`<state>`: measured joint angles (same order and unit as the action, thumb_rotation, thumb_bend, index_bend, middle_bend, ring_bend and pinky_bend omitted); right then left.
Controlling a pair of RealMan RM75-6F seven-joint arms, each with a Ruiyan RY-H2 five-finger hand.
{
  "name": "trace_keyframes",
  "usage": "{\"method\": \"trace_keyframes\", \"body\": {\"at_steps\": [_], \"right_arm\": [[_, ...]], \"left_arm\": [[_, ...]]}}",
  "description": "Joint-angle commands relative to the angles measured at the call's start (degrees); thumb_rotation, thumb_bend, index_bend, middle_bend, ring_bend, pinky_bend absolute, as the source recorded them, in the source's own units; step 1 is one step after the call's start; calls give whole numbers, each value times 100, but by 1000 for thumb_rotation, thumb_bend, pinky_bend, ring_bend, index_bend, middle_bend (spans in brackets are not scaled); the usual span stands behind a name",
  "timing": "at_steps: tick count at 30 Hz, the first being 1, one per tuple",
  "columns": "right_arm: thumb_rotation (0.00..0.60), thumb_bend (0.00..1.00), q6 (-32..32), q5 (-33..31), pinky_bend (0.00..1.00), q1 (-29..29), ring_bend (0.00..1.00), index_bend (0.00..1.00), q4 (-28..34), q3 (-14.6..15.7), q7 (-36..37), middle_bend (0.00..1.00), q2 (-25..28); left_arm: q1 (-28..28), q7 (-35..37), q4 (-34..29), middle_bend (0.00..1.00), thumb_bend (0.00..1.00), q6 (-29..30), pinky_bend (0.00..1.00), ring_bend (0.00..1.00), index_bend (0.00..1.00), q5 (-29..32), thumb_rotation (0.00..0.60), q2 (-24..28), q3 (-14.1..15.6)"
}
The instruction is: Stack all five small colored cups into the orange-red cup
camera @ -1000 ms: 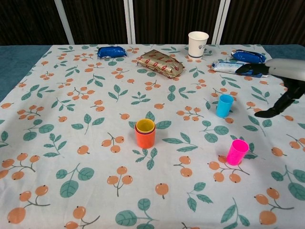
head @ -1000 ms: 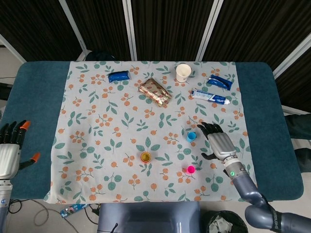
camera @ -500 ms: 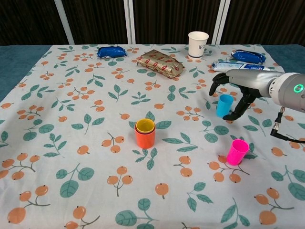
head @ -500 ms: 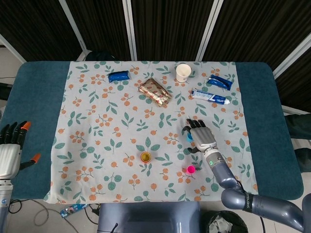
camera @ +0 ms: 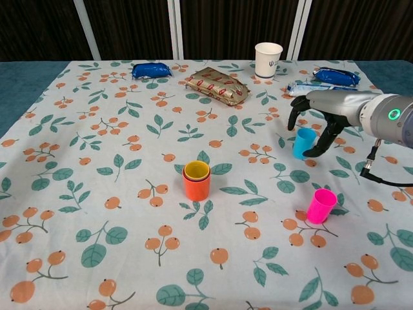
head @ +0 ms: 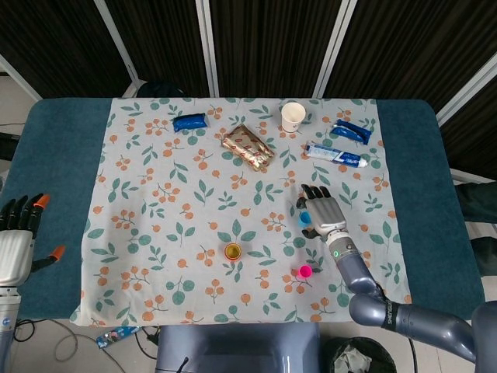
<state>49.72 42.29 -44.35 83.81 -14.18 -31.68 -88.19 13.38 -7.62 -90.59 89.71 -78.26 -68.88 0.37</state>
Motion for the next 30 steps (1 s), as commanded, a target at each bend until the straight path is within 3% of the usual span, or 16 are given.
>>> {"method": "trace_keyframes", "body": {"at_steps": [1, 19, 30], "right_arm": [[600, 310, -19, -60, 50, -41, 63, 334, -35, 33, -29, 57, 18], [600, 312, 5, -105, 76, -148, 64, 406, -72, 151, 77, 57, 10], [600, 370, 64, -145, 87, -226, 69, 432, -135, 194, 76, 57, -29]], "left_arm": [[-13, -12, -7, 56, 158, -24, 32, 0, 54, -10, 600, -2, -20], [-91, -23, -9, 56, 158, -145, 32, 0, 68, -54, 600, -1, -162], [-138, -36, -11, 56, 158, -193, 32, 0, 73, -80, 600, 5, -235]]}}
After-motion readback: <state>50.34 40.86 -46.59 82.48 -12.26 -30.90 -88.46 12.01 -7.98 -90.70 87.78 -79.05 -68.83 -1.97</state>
